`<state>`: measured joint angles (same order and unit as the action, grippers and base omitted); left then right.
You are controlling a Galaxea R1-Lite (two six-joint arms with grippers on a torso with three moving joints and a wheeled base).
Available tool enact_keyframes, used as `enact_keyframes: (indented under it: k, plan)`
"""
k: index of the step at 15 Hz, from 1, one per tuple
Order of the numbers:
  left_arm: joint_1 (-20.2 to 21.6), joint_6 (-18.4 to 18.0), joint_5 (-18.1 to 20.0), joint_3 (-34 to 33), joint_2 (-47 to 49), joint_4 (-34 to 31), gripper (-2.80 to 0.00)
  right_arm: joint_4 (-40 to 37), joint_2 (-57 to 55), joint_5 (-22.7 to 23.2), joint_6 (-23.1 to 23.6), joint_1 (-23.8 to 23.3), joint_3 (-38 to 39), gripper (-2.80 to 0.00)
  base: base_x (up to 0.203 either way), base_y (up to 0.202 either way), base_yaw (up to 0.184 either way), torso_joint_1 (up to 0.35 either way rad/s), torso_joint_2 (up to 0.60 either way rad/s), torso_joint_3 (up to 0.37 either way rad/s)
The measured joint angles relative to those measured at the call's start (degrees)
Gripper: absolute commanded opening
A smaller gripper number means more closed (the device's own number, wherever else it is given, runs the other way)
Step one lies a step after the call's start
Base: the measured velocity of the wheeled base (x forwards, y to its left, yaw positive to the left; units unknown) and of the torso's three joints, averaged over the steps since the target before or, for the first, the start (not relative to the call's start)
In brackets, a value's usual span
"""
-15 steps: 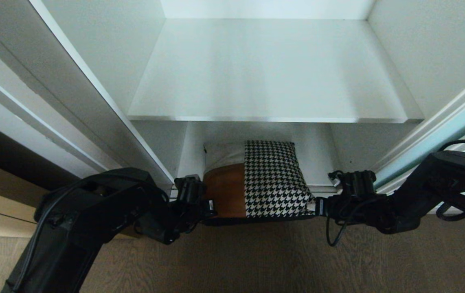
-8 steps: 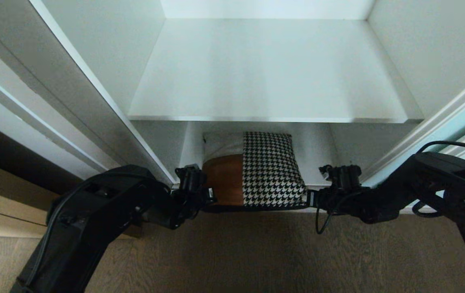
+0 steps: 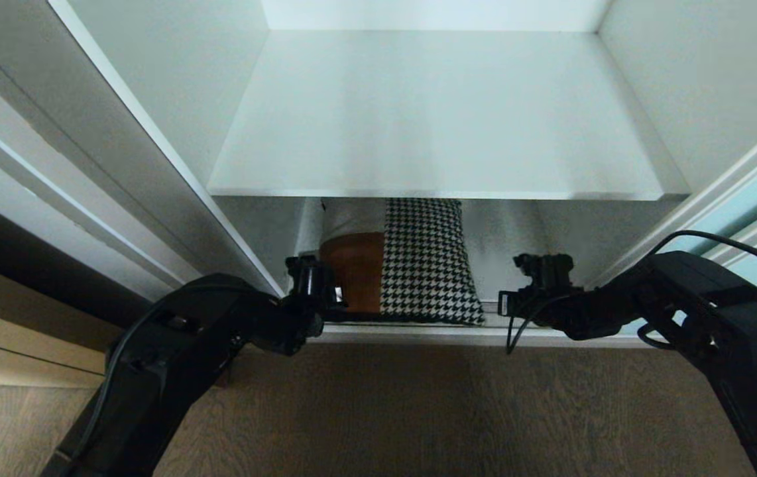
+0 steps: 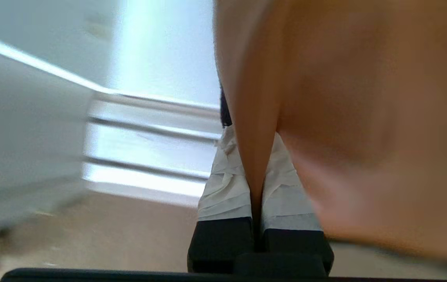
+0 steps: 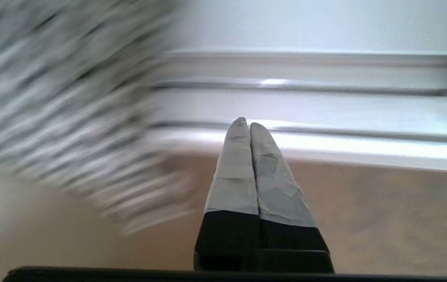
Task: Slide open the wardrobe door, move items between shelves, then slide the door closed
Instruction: Place the pillow on the lower shelf
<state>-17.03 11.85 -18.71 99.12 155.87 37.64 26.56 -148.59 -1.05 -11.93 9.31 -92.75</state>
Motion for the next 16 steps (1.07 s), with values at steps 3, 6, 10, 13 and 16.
enact_keyframes:
  k: [3, 6, 10, 13, 16]
  plan:
    - [0.6, -0.7, 0.2, 4.3, 1.3, -0.5, -2.80, 0.2, -1.8, -1.6, 0.6, 0.5, -3.0, -2.80, 0.000, 0.000, 0.000, 0.000, 0.00, 0.000]
    - [0.9, -1.4, 0.4, 6.0, 2.8, -0.9, -2.80, 0.3, -2.3, -1.6, 0.6, 0.1, -3.3, -2.80, 0.000, 0.000, 0.000, 0.000, 0.00, 0.000]
    - [0.5, -3.7, 0.4, 10.8, 5.9, -2.6, -2.80, 1.1, 0.3, -0.8, 0.5, 0.1, 1.9, -2.80, 0.000, 0.000, 0.000, 0.000, 0.00, 0.000]
    - [-0.1, -7.1, 1.3, 11.8, 6.6, -3.1, -2.80, 1.3, 4.5, 2.5, 0.0, 0.3, 7.8, -2.80, 0.000, 0.000, 0.000, 0.000, 0.00, 0.000]
    - [-0.2, -7.4, 0.8, 11.9, 6.8, -1.4, -2.80, 3.0, 8.5, 6.7, 0.1, 0.1, 15.3, -2.80, 0.000, 0.000, 0.000, 0.000, 0.00, 0.000]
